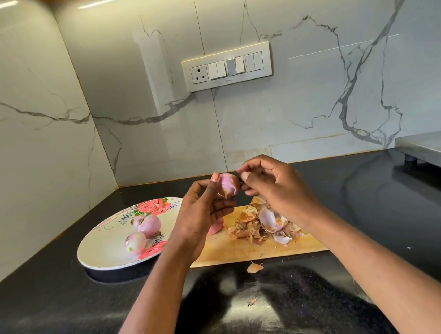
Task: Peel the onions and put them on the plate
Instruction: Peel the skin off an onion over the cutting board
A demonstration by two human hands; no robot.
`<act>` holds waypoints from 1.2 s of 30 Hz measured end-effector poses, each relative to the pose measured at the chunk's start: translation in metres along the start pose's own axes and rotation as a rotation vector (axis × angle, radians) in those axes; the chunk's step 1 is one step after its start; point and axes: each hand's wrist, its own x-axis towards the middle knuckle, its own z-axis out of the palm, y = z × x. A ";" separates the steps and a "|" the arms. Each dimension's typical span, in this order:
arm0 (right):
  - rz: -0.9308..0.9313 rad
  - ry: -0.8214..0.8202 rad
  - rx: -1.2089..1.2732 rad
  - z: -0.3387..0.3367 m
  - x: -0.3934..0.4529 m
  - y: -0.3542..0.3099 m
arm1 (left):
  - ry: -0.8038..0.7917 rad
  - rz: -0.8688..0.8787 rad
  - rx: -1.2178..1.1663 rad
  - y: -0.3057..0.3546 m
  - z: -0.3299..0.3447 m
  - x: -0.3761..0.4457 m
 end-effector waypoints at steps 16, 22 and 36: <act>-0.149 0.077 -0.209 0.000 -0.004 0.008 | -0.063 -0.006 -0.051 0.000 0.001 -0.004; -0.139 0.043 -0.190 0.001 -0.004 0.004 | -0.060 0.011 -0.050 0.001 -0.001 -0.003; -0.140 0.036 -0.180 -0.002 -0.004 0.010 | -0.075 0.009 -0.046 -0.001 -0.001 -0.003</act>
